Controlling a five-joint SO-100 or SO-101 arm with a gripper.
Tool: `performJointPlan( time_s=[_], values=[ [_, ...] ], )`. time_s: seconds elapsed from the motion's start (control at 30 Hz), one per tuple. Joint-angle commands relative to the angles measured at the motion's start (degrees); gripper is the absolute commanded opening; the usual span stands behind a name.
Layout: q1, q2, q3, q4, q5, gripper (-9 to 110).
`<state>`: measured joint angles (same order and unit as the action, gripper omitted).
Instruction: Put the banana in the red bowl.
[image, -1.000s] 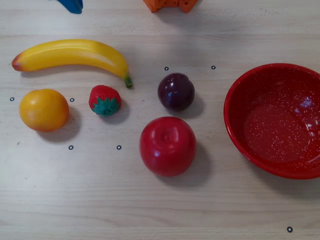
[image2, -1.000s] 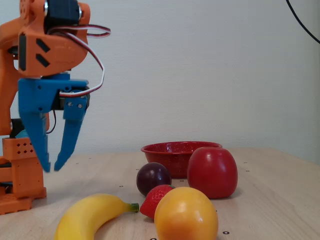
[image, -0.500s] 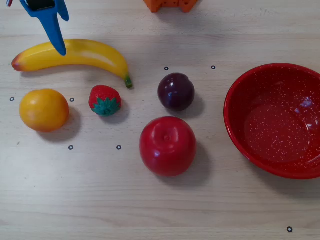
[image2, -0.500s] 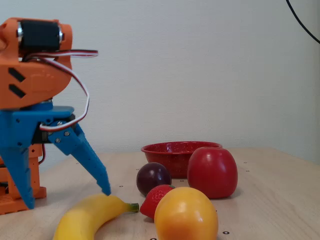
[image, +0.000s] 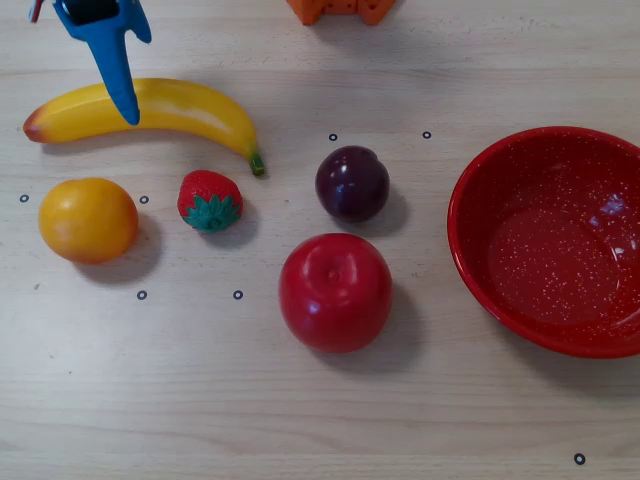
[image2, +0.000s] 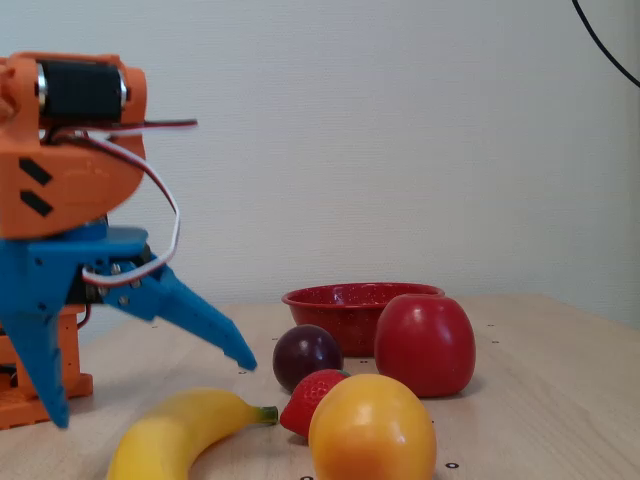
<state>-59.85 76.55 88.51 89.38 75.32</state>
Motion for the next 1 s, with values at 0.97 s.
performJointPlan(
  time_s=[0.97],
  values=[
    [4.57, -0.18, 8.26, -19.34, -5.45, 59]
  ],
)
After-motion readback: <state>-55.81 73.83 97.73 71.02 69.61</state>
